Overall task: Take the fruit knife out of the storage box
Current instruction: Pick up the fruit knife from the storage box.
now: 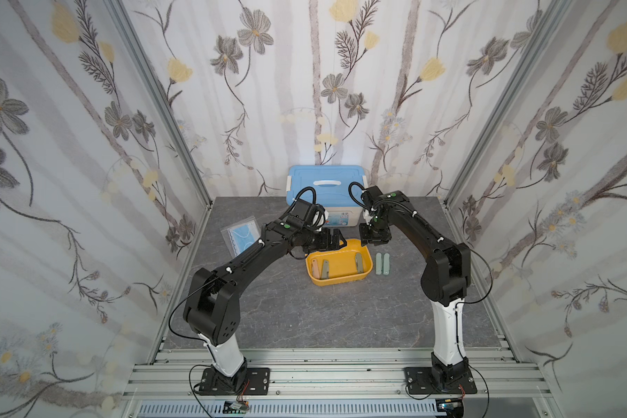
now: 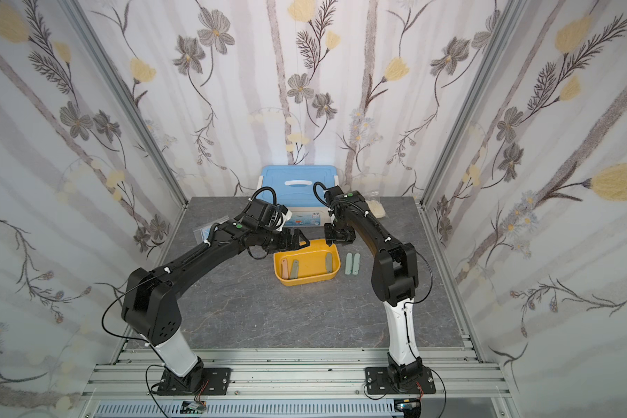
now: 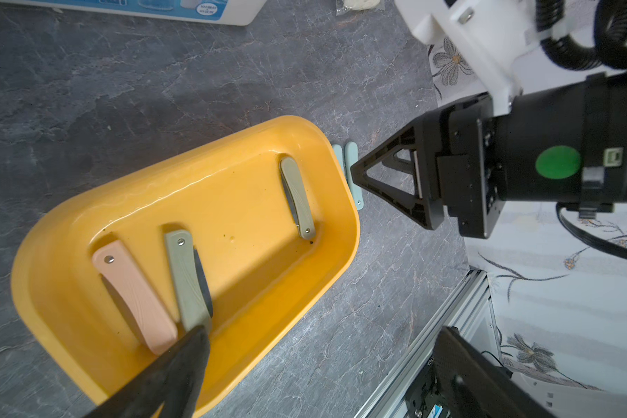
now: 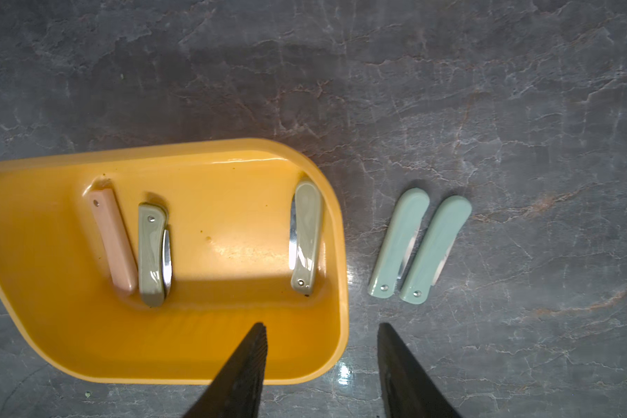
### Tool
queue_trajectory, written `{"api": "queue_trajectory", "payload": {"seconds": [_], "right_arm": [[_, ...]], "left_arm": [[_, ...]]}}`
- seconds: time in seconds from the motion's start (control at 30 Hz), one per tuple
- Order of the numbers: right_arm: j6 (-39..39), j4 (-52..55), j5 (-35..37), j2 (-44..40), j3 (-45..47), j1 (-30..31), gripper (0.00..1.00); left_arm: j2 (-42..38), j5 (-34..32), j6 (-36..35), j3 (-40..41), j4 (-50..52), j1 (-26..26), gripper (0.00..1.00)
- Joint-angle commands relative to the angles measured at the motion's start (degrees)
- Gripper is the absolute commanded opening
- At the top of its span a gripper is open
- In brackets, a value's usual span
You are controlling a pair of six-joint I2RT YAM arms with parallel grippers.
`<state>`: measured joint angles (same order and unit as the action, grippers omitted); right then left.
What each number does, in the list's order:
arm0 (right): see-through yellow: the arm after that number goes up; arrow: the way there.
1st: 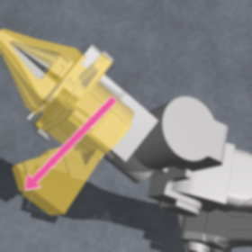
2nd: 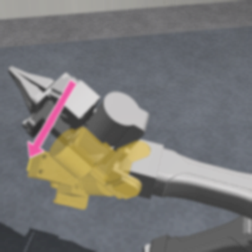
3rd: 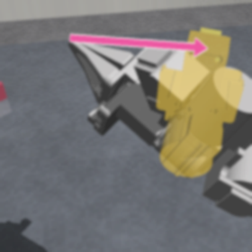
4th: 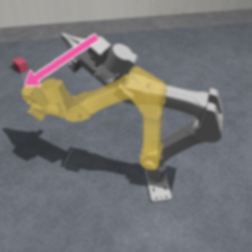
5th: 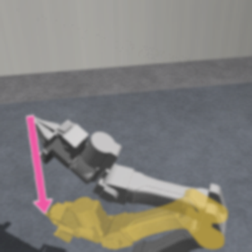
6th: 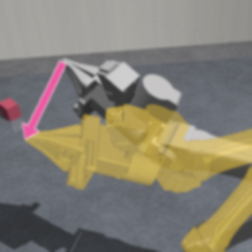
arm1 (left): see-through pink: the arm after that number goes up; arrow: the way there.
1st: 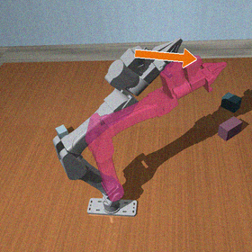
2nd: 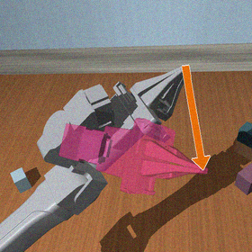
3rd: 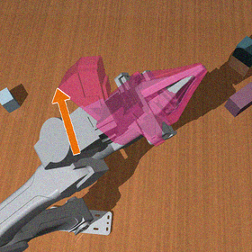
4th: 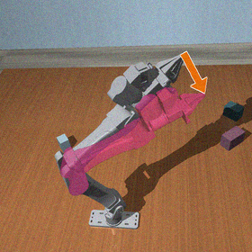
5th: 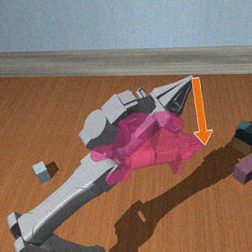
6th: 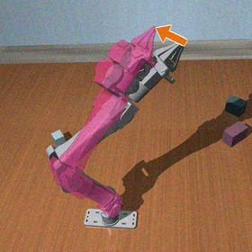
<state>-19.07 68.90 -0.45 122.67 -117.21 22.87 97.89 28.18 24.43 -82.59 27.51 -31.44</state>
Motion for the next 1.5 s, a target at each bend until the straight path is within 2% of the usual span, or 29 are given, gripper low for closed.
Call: {"api": "queue_trajectory", "payload": {"seconds": [0.0, 0.33, 0.7, 1.47], "right_arm": [[-2.19, 1.32, 0.49, -0.11, -0.21, 1.74, 0.51], [-3.51, 1.35, 3.26, 2.45, 0.69, 6.1, 0.51], [-4.67, 1.18, 7.39, 6.19, 2.45, 7.42, 0.5], [-3.35, -1.0, 7.81, 12.25, 1.03, 6.44, 0.5]], "left_arm": [[-2.5, -0.84, -0.45, 2.95, 0.14, 0.61, 1.0], [-9.39, -1.18, 0.11, 11.14, -0.9, 1.92, 1.0], [-11.88, -0.84, 2.28, 16.77, -4.47, 1.91, 1.0], [-11.31, -0.8, 2.54, 16.84, -4.68, 2.05, 1.0]]}}
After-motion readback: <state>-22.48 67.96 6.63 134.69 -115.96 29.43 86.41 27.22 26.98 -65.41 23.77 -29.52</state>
